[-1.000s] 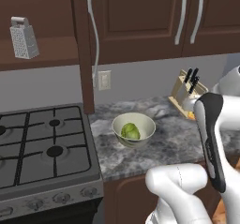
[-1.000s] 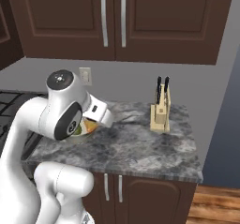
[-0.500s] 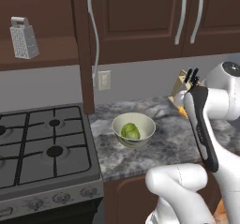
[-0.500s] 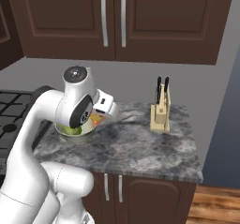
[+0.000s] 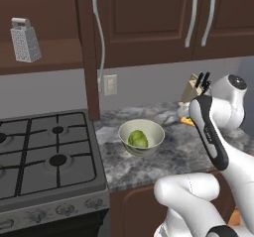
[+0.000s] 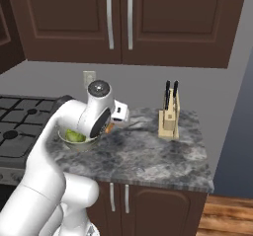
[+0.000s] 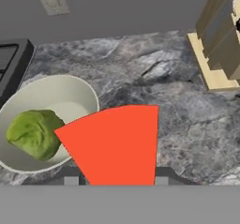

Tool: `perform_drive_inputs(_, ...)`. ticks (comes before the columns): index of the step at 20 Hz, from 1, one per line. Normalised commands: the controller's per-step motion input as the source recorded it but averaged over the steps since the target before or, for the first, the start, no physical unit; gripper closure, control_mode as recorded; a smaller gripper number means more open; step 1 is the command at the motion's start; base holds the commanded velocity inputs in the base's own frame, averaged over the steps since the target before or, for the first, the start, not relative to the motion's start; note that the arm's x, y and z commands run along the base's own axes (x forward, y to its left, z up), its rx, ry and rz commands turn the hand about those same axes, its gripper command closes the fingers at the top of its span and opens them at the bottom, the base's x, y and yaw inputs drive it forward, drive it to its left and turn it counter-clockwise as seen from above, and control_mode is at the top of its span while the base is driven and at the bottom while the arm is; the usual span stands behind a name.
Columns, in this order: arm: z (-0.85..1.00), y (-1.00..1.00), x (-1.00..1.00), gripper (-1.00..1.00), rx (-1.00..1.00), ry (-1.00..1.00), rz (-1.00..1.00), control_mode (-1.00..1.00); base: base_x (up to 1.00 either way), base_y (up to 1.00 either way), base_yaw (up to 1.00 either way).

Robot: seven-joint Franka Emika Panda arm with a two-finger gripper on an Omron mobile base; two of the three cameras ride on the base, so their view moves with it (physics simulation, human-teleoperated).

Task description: Pick the cheese from the fridge and the cheese grater from the cabinet and place them next to the salad bowl.

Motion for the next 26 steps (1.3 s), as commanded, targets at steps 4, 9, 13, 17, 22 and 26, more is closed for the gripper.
perform_drive_inputs(4,-0.12,0.00,0.20,1.00,0.00,-0.08,0.13,-1.00,0.00,0.00,0.00)
perform_drive_inputs(9,-0.08,-0.01,0.21,1.00,0.00,-0.01,0.25,-1.00,0.00,0.00,0.00)
perform_drive_inputs(13,0.13,-0.23,0.02,1.00,-0.01,-0.16,0.46,-1.00,0.00,0.00,0.00)
perform_drive_inputs(17,0.11,-0.09,0.11,1.00,-0.06,-0.03,0.38,-1.00,0.00,0.00,0.00)
perform_drive_inputs(22,0.00,0.00,0.16,1.00,-0.06,-0.02,0.29,-1.00,0.00,0.00,0.00)
perform_drive_inputs(26,-0.14,0.00,0.08,1.00,-0.03,-0.03,0.17,-1.00,0.00,0.00,0.00)
